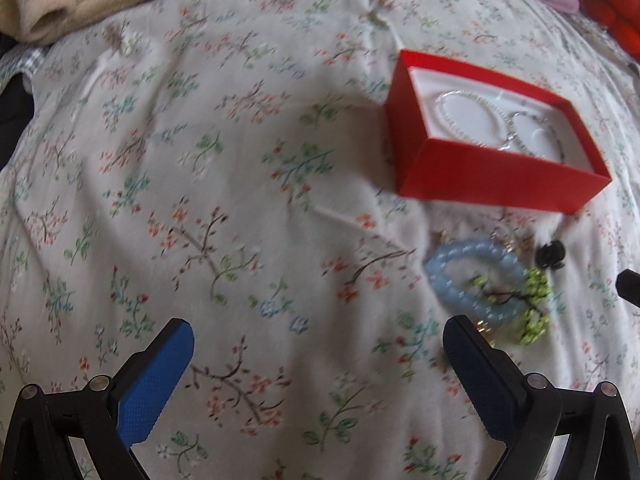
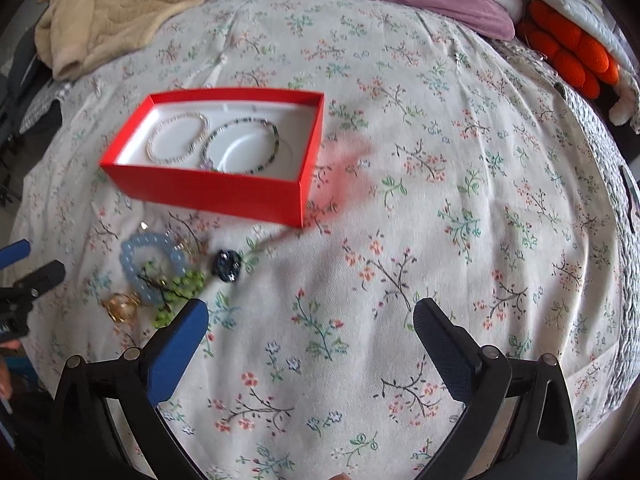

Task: Organize jewelry
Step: 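Withdraw both tools from the box back toward the jewelry pile, then grasp the light blue bead bracelet with the left tool while the right tool grasps the green beaded bracelet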

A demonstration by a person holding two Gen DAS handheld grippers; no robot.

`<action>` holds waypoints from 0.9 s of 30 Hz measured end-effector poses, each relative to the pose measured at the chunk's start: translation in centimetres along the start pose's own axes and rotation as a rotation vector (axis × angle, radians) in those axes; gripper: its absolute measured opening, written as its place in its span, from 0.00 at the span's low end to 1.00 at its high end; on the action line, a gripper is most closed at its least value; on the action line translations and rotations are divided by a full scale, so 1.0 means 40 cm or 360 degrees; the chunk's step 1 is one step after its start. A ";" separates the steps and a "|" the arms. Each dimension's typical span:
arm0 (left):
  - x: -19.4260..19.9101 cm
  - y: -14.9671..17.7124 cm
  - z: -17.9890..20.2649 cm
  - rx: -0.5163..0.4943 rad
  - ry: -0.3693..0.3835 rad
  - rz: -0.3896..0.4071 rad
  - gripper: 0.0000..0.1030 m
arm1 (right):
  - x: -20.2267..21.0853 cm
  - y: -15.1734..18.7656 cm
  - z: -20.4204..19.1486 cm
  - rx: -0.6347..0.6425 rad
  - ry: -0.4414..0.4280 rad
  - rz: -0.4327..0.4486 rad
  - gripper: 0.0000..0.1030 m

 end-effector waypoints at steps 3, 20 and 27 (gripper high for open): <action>-0.010 0.011 -0.009 0.0005 -0.0009 -0.0033 0.99 | -0.011 0.010 0.010 -0.0016 0.0017 -0.0026 1.00; -0.083 -0.049 0.112 0.0058 0.0179 -0.0127 0.99 | -0.048 0.017 0.017 -0.0105 0.0039 -0.0120 1.00; -0.106 -0.080 0.159 0.0039 0.0206 -0.0093 0.71 | -0.051 0.013 0.029 -0.0144 0.0035 -0.0136 1.00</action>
Point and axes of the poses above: each gripper's, at about its wrist camera, not at the fingertips, and x roughly against the way its jaws point, z to its right, y to its underside, the point moved 10 cm from there along -x, roughly the way its jaws point, and after that the axes turned 11 degrees about -x, right-handed, at the moved point
